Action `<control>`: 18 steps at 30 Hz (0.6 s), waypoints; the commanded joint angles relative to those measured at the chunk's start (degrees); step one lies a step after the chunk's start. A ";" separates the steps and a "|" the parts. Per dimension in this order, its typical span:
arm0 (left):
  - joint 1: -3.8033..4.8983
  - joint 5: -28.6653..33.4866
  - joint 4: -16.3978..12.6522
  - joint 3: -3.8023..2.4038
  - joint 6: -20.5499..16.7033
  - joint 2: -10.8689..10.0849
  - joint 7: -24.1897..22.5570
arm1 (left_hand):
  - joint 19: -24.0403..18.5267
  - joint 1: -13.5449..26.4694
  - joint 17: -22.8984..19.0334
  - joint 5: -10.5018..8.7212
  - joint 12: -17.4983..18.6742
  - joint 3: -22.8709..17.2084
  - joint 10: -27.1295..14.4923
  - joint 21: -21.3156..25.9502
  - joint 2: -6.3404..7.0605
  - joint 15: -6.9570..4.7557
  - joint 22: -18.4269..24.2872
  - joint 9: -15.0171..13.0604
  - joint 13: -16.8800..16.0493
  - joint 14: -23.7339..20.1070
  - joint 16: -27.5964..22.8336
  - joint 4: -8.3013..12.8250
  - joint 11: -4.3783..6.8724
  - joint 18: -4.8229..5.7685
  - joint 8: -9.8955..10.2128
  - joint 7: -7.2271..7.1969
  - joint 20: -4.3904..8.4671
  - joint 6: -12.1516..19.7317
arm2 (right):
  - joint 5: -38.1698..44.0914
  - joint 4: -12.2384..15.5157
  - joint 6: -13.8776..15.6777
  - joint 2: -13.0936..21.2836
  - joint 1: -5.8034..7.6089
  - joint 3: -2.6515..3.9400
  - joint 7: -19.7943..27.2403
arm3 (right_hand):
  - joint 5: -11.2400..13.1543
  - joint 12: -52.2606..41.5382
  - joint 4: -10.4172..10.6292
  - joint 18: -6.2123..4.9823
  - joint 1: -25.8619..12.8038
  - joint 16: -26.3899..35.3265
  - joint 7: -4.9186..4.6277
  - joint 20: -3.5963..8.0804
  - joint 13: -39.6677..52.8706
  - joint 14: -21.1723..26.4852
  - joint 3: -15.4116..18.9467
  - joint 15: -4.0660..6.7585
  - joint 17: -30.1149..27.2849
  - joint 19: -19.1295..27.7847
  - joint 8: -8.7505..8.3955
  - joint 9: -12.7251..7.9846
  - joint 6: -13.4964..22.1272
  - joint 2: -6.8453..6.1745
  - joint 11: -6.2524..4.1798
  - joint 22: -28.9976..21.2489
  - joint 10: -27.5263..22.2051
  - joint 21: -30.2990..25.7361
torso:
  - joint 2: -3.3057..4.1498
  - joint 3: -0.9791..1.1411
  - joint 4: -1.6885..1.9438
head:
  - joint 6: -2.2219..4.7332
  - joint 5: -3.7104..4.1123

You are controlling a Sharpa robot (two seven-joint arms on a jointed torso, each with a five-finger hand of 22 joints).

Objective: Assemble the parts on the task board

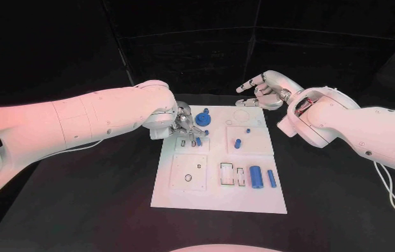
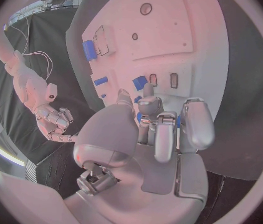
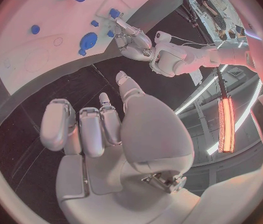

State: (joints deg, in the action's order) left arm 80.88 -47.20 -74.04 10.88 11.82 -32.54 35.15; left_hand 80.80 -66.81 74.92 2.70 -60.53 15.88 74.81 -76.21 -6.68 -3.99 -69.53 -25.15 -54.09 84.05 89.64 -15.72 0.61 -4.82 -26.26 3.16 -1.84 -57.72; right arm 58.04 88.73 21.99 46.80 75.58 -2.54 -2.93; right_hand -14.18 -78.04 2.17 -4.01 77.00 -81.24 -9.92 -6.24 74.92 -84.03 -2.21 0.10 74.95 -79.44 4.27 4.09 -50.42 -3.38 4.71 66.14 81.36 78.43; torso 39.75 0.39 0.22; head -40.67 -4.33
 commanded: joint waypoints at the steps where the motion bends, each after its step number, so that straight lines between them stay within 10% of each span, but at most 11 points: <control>1: 0.13 -0.56 0.39 0.02 1.65 0.27 0.48 | 0.17 -0.14 15.08 0.06 -0.21 0.26 -0.11 -0.21 -0.26 -0.36 -0.06 -0.07 -0.06 5.95 0.36 0.11 0.22 0.48 -0.31 0.17 -0.11 0.42 | 0.77 0.09 -0.64 -0.03 0.11 0.05 -0.22 | -0.30 0.31 0.06 -0.69 0.28 -0.25 0.15 0.26 3.96 -3.24 0.36 0.03 1.65 -0.12 0.26 0.03 0.44 0.01 -0.17 -0.05 0.04 -0.29 | 0.05 0.00 -0.08 | -0.10 0.03; 18: 0.12 -0.77 2.01 0.18 2.41 1.81 0.59 | 0.21 -0.59 15.08 0.06 -0.50 0.18 -0.03 -0.45 -0.60 -0.40 -0.43 -0.87 -0.34 5.95 0.36 0.43 0.29 0.53 -1.01 0.09 -0.08 0.70 | 0.80 0.10 -0.66 -0.21 0.11 0.05 -0.30 | -0.37 0.35 0.12 -0.71 0.24 -0.25 0.15 0.26 3.91 -3.23 0.43 0.03 1.63 -0.10 0.27 0.04 0.44 0.01 -0.16 -0.15 0.01 -0.35 | 0.07 -0.06 0.02 | -0.75 0.12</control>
State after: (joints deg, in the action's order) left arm 80.89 -47.47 -72.13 11.08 13.10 -30.83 35.34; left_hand 80.80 -67.08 74.92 2.70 -60.81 16.04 74.81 -76.44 -6.95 -3.98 -69.90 -25.96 -54.37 84.05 89.64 -15.56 0.61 -4.82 -26.96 3.25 -1.84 -57.39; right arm 58.55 88.75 21.65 46.64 75.58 -2.54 -3.29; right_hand -14.18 -78.04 2.32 -4.01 77.00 -81.24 -9.92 -6.24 74.92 -84.03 -2.06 0.10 74.93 -79.45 4.27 4.08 -50.42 -3.37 4.71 66.04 81.37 78.43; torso 39.82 0.34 0.17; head -41.29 -4.25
